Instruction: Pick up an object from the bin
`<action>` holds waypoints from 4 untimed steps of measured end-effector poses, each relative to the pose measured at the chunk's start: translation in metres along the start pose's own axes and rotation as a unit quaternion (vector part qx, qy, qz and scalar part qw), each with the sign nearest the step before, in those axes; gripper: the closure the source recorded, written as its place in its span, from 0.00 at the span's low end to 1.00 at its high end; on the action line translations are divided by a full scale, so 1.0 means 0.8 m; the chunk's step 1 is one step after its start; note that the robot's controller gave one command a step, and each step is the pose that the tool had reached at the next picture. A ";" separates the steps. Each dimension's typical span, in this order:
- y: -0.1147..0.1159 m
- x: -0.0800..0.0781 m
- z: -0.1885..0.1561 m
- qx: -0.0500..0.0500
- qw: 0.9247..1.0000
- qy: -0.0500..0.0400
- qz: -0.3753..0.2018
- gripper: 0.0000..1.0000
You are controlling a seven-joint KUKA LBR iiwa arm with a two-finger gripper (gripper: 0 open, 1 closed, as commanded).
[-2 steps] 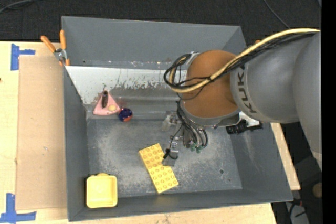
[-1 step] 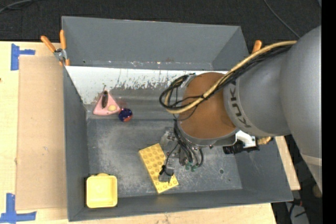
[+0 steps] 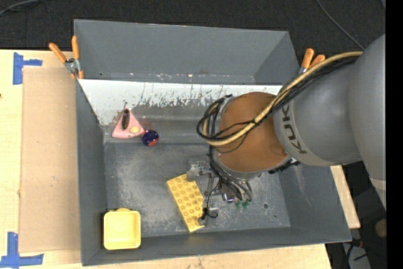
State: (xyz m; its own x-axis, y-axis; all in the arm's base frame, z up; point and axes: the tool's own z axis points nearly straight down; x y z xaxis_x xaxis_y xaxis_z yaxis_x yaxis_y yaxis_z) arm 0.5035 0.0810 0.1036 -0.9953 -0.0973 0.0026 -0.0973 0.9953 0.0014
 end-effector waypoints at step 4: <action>0.010 0.033 -0.021 -0.001 0.995 -0.006 0.099 1.00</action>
Offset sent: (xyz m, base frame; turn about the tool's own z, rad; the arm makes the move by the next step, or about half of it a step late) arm -0.0299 0.0057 -0.0336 0.1940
